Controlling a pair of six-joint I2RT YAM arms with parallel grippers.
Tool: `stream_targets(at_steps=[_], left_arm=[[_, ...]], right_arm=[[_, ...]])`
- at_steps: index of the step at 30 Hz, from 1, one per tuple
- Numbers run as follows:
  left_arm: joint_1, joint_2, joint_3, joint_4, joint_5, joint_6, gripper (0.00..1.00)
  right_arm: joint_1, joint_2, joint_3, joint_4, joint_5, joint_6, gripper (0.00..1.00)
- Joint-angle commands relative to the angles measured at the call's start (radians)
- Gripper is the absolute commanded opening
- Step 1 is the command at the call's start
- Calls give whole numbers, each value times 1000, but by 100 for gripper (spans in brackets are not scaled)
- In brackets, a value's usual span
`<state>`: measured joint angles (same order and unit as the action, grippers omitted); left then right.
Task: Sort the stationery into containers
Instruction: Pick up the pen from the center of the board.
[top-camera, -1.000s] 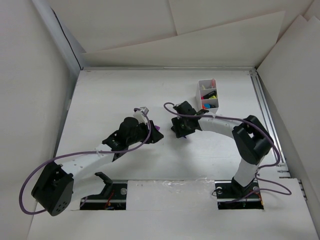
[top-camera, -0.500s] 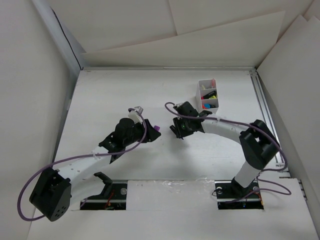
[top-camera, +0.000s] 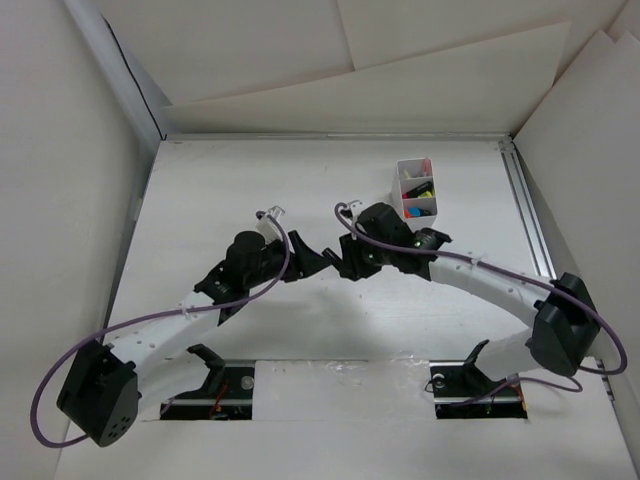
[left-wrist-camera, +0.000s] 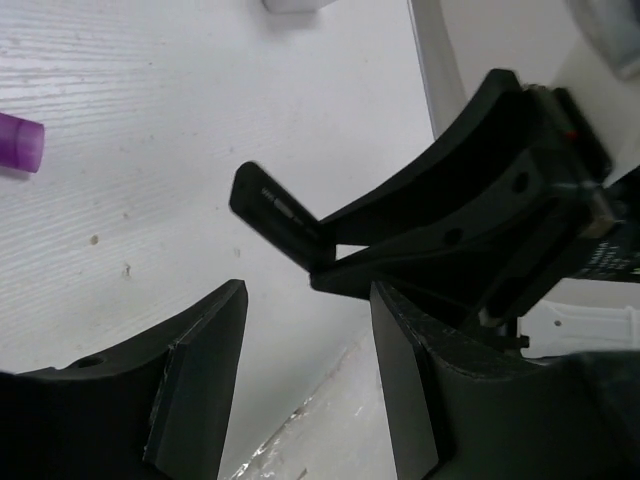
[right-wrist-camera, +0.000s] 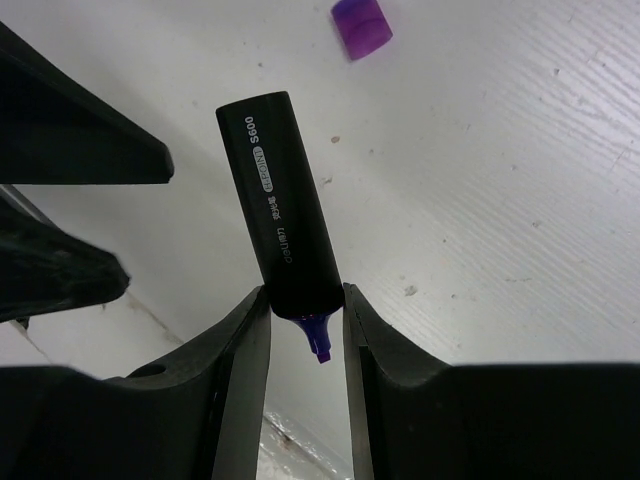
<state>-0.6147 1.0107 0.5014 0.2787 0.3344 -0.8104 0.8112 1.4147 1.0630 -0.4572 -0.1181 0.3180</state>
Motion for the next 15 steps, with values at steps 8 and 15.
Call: stream_targets(at_steps=[8, 15], left_arm=[[251, -26, -49, 48, 371, -36, 48], [251, 8, 14, -45, 406, 54, 48]], right_arm=[[71, 6, -3, 6, -38, -10, 18], [89, 35, 28, 6, -133, -51, 18]])
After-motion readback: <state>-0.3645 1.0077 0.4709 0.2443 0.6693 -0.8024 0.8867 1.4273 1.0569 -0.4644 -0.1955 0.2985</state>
